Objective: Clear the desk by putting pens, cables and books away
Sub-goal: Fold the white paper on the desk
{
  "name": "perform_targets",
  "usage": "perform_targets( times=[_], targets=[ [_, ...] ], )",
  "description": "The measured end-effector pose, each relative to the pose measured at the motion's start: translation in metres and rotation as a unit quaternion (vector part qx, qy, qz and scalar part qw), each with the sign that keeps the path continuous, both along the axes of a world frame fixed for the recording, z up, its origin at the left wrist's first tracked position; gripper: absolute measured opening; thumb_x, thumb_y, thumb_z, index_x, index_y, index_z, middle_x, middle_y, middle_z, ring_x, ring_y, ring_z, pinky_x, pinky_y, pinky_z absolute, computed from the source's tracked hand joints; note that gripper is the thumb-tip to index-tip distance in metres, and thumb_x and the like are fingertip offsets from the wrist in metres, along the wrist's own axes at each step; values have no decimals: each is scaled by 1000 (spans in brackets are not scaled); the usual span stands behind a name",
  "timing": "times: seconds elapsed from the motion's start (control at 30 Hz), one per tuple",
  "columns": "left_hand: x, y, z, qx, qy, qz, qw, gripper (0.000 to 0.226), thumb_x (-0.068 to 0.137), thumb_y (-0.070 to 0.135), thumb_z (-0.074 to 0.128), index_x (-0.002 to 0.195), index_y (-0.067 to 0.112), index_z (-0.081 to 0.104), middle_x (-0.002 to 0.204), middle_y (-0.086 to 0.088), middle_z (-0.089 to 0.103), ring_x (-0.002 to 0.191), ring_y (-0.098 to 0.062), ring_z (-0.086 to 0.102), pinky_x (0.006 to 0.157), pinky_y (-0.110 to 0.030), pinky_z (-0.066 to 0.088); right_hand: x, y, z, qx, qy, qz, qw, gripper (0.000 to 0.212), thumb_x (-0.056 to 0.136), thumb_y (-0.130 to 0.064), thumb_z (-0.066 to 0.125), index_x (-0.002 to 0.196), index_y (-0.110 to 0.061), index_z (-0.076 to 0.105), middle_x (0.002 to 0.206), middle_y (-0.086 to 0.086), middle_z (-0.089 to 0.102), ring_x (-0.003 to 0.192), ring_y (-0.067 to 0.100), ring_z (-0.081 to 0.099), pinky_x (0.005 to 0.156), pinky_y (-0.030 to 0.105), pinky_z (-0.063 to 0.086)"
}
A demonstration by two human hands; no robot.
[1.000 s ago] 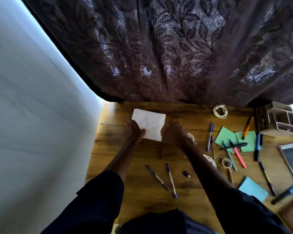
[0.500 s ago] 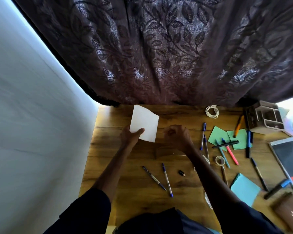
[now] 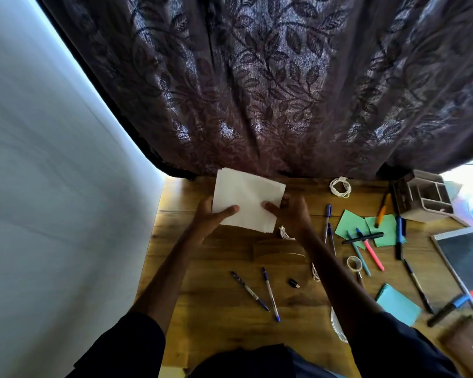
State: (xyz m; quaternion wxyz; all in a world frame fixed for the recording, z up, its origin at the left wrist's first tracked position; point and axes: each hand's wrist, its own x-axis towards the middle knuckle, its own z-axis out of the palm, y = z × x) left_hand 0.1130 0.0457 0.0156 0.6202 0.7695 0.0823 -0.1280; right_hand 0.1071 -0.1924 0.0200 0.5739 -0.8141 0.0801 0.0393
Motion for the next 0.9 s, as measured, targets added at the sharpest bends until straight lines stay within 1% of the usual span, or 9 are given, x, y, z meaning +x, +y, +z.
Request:
perform_targets(
  times=[0.07,0.13,0.2,0.3,0.4,0.63,0.7,0.8,0.9],
  targets=[
    [9,0,0,12,-25,13,1000,46,81,30,83,121,18,64,105,9,72,100,-14,72,70,-22,62,3,3,-5,-74,-53,-18,996,33,81,-35,82,103,-11,74,92,-5,76,69,-4,70,53,13,54],
    [15,0,-2,23,-42,31,998,43,85,30,80,122,15,64,108,4,74,100,-15,73,74,-27,63,6,7,-11,-94,-81,-37,992,32,82,-36,82,98,-10,74,85,-2,76,65,0,70,49,12,51],
    [18,-3,-5,53,-53,44,996,46,86,35,77,125,14,64,110,1,74,97,-12,73,74,-28,64,10,10,-18,-94,-80,-51,991,33,81,-37,82,100,-11,71,89,-3,75,70,4,71,51,13,53],
    [17,-6,-15,94,-68,44,992,50,87,41,76,127,14,62,108,3,72,94,-8,72,65,-19,60,12,14,-29,-96,-67,-60,991,39,82,-37,81,108,-12,67,94,-9,68,70,-6,63,48,7,49],
    [15,-11,-28,94,-65,26,993,47,89,33,75,130,16,58,114,3,69,103,-14,69,78,-27,61,11,13,-43,-151,-44,-6,988,46,84,-32,80,121,-10,65,106,-1,71,73,1,61,53,4,42],
    [14,-25,-45,98,-44,-14,994,61,98,26,63,150,11,35,142,-10,54,129,-25,55,103,-45,53,11,14,-58,-176,-14,22,984,54,90,-19,74,137,-5,51,125,17,66,100,25,66,75,33,56],
    [12,-31,-46,128,-59,-17,990,61,101,27,58,152,10,29,146,-12,49,131,-26,52,102,-46,53,12,15,-59,-181,-8,22,983,49,94,-18,68,137,-7,49,126,16,65,106,30,65,75,33,55],
    [7,-40,-48,181,-73,15,981,55,104,27,50,152,9,28,145,-15,45,128,-27,50,96,-45,55,11,18,-59,-184,-33,21,982,35,99,-16,60,131,-6,54,117,14,68,98,27,66,59,12,39],
    [7,-43,-47,193,-79,64,976,37,106,20,46,140,6,41,130,-14,54,117,-26,59,85,-43,60,10,17,-57,-175,-42,20,983,33,100,-16,58,131,-4,55,117,15,68,98,27,67,65,20,45]
  ],
)
